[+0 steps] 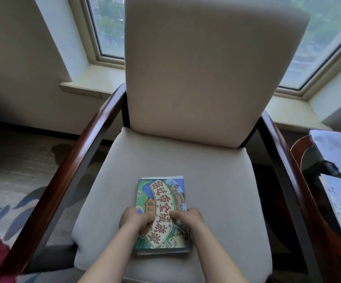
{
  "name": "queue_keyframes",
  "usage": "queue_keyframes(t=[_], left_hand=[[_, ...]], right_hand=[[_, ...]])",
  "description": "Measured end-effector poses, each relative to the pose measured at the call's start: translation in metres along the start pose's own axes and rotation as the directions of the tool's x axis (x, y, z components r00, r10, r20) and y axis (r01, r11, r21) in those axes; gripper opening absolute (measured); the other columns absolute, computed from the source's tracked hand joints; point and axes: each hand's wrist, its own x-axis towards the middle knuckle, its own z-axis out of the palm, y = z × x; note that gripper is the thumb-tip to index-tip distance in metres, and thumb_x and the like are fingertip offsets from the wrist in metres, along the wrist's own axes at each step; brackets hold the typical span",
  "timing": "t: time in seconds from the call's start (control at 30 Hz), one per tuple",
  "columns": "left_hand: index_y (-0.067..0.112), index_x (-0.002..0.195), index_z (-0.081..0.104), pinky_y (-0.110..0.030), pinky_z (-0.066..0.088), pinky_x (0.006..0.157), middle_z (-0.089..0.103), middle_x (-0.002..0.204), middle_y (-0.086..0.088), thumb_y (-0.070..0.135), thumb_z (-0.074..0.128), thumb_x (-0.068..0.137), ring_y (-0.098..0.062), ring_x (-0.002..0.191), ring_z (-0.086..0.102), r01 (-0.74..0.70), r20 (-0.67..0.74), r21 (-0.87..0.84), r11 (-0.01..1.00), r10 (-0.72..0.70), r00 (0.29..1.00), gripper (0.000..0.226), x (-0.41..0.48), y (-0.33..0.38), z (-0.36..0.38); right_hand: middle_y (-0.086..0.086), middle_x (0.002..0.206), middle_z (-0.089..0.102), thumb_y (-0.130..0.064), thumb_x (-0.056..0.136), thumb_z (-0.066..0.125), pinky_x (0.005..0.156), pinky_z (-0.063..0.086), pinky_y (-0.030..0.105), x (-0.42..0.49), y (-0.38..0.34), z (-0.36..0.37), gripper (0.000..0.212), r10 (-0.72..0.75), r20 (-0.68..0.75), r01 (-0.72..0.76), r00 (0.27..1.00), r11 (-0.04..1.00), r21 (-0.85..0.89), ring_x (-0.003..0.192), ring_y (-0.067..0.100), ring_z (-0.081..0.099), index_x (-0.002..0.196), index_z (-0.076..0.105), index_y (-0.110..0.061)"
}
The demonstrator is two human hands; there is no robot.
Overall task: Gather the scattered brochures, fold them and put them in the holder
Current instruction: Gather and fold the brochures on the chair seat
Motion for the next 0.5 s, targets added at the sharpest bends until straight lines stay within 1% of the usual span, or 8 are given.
queue_keyframes(t=[0.07,0.17,0.2,0.27,0.33,0.37,0.43,0.5], left_hand=[[0.002,0.1,0.063,-0.044,0.059,0.082,0.071,0.098,-0.016,0.014,0.08,0.073,-0.032,0.086,0.07,0.039,0.052,-0.078,0.996,-0.035,0.998,0.034,-0.001,0.001,0.001],[0.001,0.102,0.061,-0.042,0.059,0.082,0.069,0.105,-0.019,0.009,0.074,0.078,-0.035,0.093,0.068,0.041,0.052,-0.093,0.995,-0.036,0.998,0.028,-0.005,0.007,0.0],[0.0,0.103,0.061,-0.04,0.059,0.077,0.069,0.105,-0.02,0.006,0.071,0.08,-0.035,0.093,0.068,0.038,0.057,-0.109,0.993,-0.032,0.998,0.026,-0.008,0.011,-0.001],[-0.003,0.106,0.062,-0.033,0.056,0.059,0.068,0.104,-0.02,0.0,0.067,0.083,-0.034,0.089,0.067,0.019,0.071,-0.139,0.99,-0.009,0.997,0.024,-0.018,0.025,-0.008],[-0.004,0.109,0.061,-0.03,0.054,0.05,0.067,0.104,-0.021,-0.001,0.065,0.085,-0.034,0.089,0.066,-0.023,0.088,-0.13,0.991,0.035,0.996,0.024,-0.035,0.05,-0.021],[-0.003,0.11,0.061,-0.031,0.056,0.053,0.067,0.105,-0.021,-0.001,0.064,0.086,-0.035,0.091,0.066,-0.055,0.098,-0.117,0.992,0.067,0.993,0.024,-0.048,0.066,-0.029],[-0.003,0.112,0.057,-0.039,0.059,0.073,0.066,0.11,-0.021,0.0,0.063,0.087,-0.036,0.098,0.066,-0.128,0.098,-0.119,0.985,0.14,0.985,0.026,-0.078,0.105,-0.049],[-0.004,0.114,0.052,-0.046,0.057,0.085,0.062,0.115,-0.022,0.001,0.064,0.087,-0.037,0.104,0.064,-0.206,0.08,-0.13,0.97,0.218,0.973,0.03,-0.114,0.149,-0.07]], right_hand=[[0.013,0.113,0.07,-0.021,0.072,0.076,0.092,0.056,0.043,0.003,0.002,0.001,0.038,0.012,0.057,-0.012,0.998,1.0,0.011,0.101,0.03,0.069,0.105,0.064,-0.007],[0.013,0.117,0.068,-0.021,0.075,0.074,0.095,0.055,0.044,0.005,0.005,0.002,0.044,-0.029,0.068,0.025,0.997,0.998,0.051,0.105,0.031,0.067,0.115,0.063,-0.006],[0.014,0.117,0.068,-0.019,0.076,0.072,0.094,0.055,0.045,0.002,0.003,-0.001,0.043,-0.046,0.071,0.04,0.996,0.996,0.079,0.104,0.031,0.068,0.116,0.063,-0.005],[0.014,0.114,0.07,-0.012,0.081,0.068,0.091,0.057,0.043,-0.011,-0.01,-0.014,0.032,-0.085,0.077,0.075,0.993,0.989,0.125,0.098,0.029,0.07,0.112,0.063,-0.004],[0.013,0.11,0.071,-0.006,0.086,0.064,0.084,0.058,0.037,-0.033,-0.033,-0.036,0.027,-0.133,0.094,0.117,0.987,0.98,0.161,0.092,0.027,0.07,0.113,0.062,-0.003],[0.013,0.112,0.07,-0.006,0.088,0.063,0.083,0.058,0.035,-0.046,-0.047,-0.049,0.028,-0.16,0.102,0.142,0.982,0.976,0.168,0.093,0.026,0.07,0.115,0.061,-0.004],[0.013,0.118,0.069,-0.01,0.09,0.063,0.086,0.057,0.036,-0.08,-0.08,-0.077,0.03,-0.212,0.109,0.192,0.971,0.967,0.165,0.102,0.027,0.069,0.12,0.058,-0.005],[0.014,0.121,0.068,-0.014,0.093,0.062,0.091,0.056,0.039,-0.119,-0.116,-0.107,0.031,-0.261,0.103,0.241,0.96,0.955,0.174,0.107,0.029,0.068,0.122,0.056,-0.004]])
